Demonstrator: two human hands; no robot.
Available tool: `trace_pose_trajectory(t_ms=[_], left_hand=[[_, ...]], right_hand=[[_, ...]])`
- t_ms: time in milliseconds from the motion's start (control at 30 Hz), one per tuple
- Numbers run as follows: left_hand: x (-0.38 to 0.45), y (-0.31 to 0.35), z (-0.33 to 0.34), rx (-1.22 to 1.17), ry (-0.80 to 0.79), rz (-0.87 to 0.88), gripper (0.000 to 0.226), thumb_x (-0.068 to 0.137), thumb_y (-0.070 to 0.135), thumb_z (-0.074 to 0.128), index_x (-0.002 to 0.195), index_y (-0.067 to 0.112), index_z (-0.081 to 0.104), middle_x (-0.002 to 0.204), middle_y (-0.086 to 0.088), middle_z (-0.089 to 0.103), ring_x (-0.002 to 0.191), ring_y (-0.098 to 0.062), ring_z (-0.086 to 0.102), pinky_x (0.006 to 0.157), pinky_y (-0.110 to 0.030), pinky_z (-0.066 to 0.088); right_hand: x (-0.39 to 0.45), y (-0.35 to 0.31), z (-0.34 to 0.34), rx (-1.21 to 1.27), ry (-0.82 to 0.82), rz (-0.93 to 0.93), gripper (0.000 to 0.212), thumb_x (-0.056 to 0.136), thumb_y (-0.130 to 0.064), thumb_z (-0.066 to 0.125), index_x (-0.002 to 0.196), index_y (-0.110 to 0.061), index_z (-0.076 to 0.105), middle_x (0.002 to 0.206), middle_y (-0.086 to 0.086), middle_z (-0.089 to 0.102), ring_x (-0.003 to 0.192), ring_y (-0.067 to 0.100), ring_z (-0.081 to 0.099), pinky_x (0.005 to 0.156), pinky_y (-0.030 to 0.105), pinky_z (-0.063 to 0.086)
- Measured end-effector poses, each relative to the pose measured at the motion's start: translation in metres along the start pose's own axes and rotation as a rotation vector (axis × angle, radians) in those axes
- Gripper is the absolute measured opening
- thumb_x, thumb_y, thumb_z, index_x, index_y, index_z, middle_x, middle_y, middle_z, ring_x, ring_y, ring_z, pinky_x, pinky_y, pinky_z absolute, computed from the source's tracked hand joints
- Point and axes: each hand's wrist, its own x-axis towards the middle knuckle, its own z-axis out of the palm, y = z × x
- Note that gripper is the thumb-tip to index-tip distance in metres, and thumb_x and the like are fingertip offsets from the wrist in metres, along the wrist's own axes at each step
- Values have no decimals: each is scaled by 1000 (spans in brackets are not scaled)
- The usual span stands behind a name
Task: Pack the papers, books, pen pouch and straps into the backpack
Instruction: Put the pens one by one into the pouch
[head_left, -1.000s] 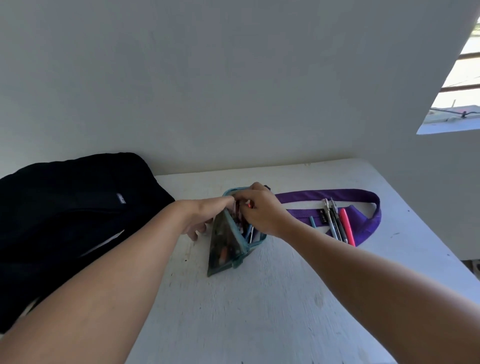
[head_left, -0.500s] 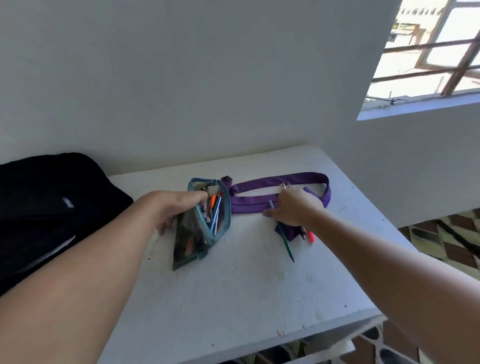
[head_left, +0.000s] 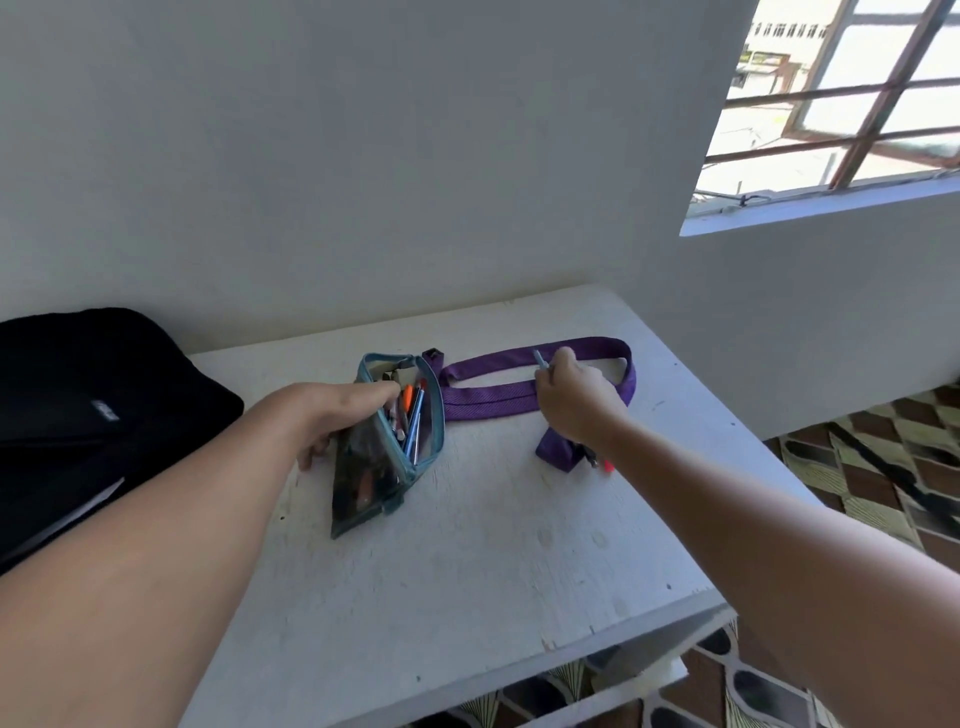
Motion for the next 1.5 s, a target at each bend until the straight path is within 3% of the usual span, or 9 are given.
trace_pose_trajectory(t_ms=[200, 300, 533, 667, 800, 967, 1133, 1333, 1500], left_hand=[[-2, -2, -1, 25, -7, 19, 77, 80, 62, 44, 138, 11, 40, 138, -22, 46, 123, -48, 48, 103, -56, 42], [-2, -1, 2, 22, 9, 20, 66, 88, 62, 40, 133, 13, 35, 134, -20, 44, 131, -48, 42, 102, -56, 40], [-6, -1, 2, 19, 9, 9, 83, 90, 64, 38, 154, 12, 27, 155, -25, 33, 137, -50, 37, 107, -58, 38], [-7, -1, 3, 34, 28, 25, 86, 89, 66, 37, 155, 12, 25, 152, -25, 34, 118, -46, 44, 97, -53, 42], [-8, -1, 3, 32, 17, 9, 90, 88, 69, 37, 156, 12, 24, 156, -26, 31, 136, -50, 37, 108, -59, 38], [-9, -1, 4, 27, 39, 28, 75, 93, 63, 37, 146, 11, 31, 138, -22, 41, 119, -44, 44, 101, -54, 40], [-11, 1, 6, 31, 48, 36, 65, 95, 61, 35, 138, 12, 33, 141, -22, 39, 123, -44, 41, 104, -56, 37], [-9, 0, 4, -6, 17, 36, 89, 90, 68, 40, 160, 19, 18, 163, -24, 21, 145, -50, 27, 113, -61, 33], [-7, -5, 2, -52, 29, 35, 99, 85, 78, 45, 160, 17, 21, 161, -23, 29, 144, -48, 32, 113, -58, 35]], right_hand=[[-5, 22, -1, -181, -7, 32, 20, 97, -34, 58, 82, -23, 51, 84, 0, 60, 74, 23, 61, 57, 33, 48], [-10, 20, 2, -243, 1, -13, 15, 98, -35, 63, 96, -20, 61, 95, 0, 62, 83, 24, 62, 62, 34, 51], [-15, 12, 9, -242, 34, -63, 21, 102, -34, 61, 116, -19, 63, 111, 5, 62, 88, 28, 64, 65, 36, 49], [-11, 15, 8, -174, 121, -28, 13, 104, -30, 53, 110, -19, 53, 95, 4, 63, 82, 28, 63, 66, 39, 53], [-6, 17, 7, -237, 51, 42, 11, 101, -30, 54, 102, -19, 56, 88, 1, 60, 81, 26, 63, 59, 34, 47], [-2, 14, 14, -274, 5, 59, 16, 101, -31, 57, 101, -17, 63, 87, -1, 57, 80, 24, 63, 53, 31, 42], [-4, 0, 19, -299, 9, -12, 21, 106, -25, 50, 117, -14, 62, 108, 6, 62, 88, 27, 65, 61, 39, 53], [-3, -37, 6, 73, 77, -234, 9, 109, -22, 43, 111, -15, 49, 88, 9, 68, 66, 27, 63, 53, 43, 55], [-17, -74, 10, 459, 6, -445, 11, 111, -27, 46, 119, -19, 48, 87, 5, 70, 65, 20, 63, 53, 37, 53]])
